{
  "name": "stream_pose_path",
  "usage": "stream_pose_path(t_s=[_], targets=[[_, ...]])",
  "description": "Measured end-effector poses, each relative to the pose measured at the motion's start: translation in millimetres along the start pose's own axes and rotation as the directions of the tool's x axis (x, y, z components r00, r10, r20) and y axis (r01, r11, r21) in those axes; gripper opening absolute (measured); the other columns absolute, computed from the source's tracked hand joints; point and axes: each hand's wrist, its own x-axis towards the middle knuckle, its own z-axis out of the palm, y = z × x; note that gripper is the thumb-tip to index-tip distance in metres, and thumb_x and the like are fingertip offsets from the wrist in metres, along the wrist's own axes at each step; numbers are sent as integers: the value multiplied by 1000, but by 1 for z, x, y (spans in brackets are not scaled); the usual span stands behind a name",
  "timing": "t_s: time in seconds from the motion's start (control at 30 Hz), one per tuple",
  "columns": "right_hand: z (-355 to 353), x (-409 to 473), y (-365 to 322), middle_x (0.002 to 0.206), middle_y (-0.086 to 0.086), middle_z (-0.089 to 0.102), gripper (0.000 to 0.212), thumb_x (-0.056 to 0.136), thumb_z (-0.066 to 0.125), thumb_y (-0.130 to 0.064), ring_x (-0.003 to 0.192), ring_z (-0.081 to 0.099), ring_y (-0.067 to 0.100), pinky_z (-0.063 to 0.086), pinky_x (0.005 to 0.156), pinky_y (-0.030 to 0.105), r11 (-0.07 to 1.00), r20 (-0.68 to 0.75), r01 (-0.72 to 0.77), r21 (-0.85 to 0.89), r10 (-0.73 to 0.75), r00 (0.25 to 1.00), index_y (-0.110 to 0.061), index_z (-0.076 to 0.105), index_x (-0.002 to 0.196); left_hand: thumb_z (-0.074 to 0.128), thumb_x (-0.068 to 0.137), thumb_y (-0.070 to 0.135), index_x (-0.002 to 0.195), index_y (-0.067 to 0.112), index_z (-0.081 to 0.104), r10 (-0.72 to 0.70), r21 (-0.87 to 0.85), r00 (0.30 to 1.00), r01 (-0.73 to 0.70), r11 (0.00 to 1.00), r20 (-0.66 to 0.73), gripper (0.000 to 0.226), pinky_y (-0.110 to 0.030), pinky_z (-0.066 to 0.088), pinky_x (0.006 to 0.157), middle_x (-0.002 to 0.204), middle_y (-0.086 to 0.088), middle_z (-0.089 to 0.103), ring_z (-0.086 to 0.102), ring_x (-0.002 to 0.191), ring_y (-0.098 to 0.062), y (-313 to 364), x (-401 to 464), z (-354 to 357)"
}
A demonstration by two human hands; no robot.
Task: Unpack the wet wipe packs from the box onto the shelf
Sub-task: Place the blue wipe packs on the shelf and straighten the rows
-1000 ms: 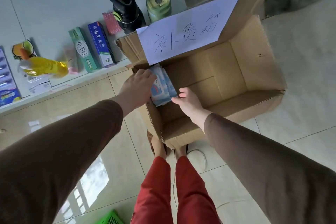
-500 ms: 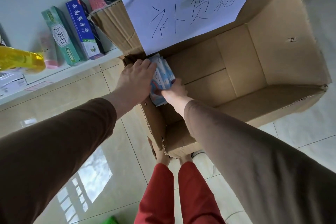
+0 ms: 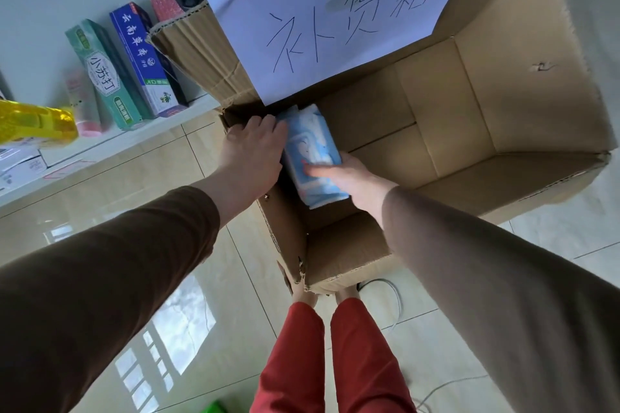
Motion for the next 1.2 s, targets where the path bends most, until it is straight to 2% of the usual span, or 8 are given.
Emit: stream_pose_path(t_s=[0.23, 0.4, 0.5, 0.57, 0.7, 0.83, 1.0, 1.2], targets=[[-95, -17, 8, 104, 1, 74, 60, 70, 90, -26, 82, 75, 16, 55, 56, 22, 998, -39, -34, 49, 36, 999, -20, 57, 120, 64, 88, 22, 148, 17, 29, 97, 102, 976, -119, 988, 197, 70, -42, 39, 99, 147, -8, 39, 39, 132, -28, 17, 46, 19], [-114, 1, 15, 107, 7, 76, 74, 62, 94, -24, 92, 75, 24, 61, 77, 38, 987, 12, -81, 138, 80, 997, -12, 60, 127, 55, 94, 18, 154, 19, 24, 305, 265, 934, -347, 900, 185, 67, -43, 20, 119, 163, -7, 16, 14, 150, -28, 22, 83, 32], [-114, 11, 19, 109, 8, 76, 68, 64, 93, -25, 94, 75, 25, 60, 83, 45, 967, -4, -77, 242, 80, 997, -10, 65, 124, 74, 80, 27, 149, 20, 34, 408, 357, 861, -500, 789, 305, 80, -48, 10, 122, 155, -7, 33, 25, 146, -28, 28, 104, 38], [-111, 16, 20, 108, 6, 76, 59, 70, 89, -23, 89, 76, 21, 62, 70, 37, 948, -55, -63, 311, 84, 995, -11, 66, 123, 84, 67, 39, 145, 23, 37, 418, 384, 821, -557, 736, 390, 93, -51, 11, 121, 144, -5, 47, 37, 137, -29, 31, 114, 43], [-109, 19, 19, 109, 6, 75, 68, 70, 90, -19, 83, 76, 19, 59, 57, 35, 924, -79, -69, 375, 106, 991, -12, 57, 129, 88, 54, 52, 142, 22, 37, 373, 425, 830, -539, 727, 414, 107, -46, 30, 110, 138, -8, 51, 40, 129, -31, 37, 118, 45], [-111, -2, 12, 108, 6, 76, 45, 80, 80, -10, 92, 75, 22, 62, 74, 41, 904, 10, -82, 420, 86, 996, -15, 66, 123, 80, 57, 63, 128, 22, 59, 381, 448, 816, -564, 694, 435, 84, -41, 30, 105, 131, -2, 55, 41, 123, -26, 39, 111, 38], [-121, -49, -7, 119, 6, 72, 47, 83, 78, -12, 108, 70, 25, 55, 95, 49, 889, 96, -57, 454, 15, 995, -22, 63, 126, 78, 72, 51, 115, 27, 64, 341, 283, 862, -456, 844, 374, 52, -33, 46, 85, 106, 3, 64, 58, 100, -20, 45, 78, 13], [-113, -153, -63, 122, 8, 70, 51, 82, 76, -13, 111, 69, 26, 55, 95, 47, 887, 128, 65, 457, -137, 982, -21, 59, 129, 73, 68, 57, 114, 25, 54, 210, 134, 948, -247, 960, 241, 60, -31, 40, 65, 84, 6, 54, 63, 90, -21, 37, 7, -95]])
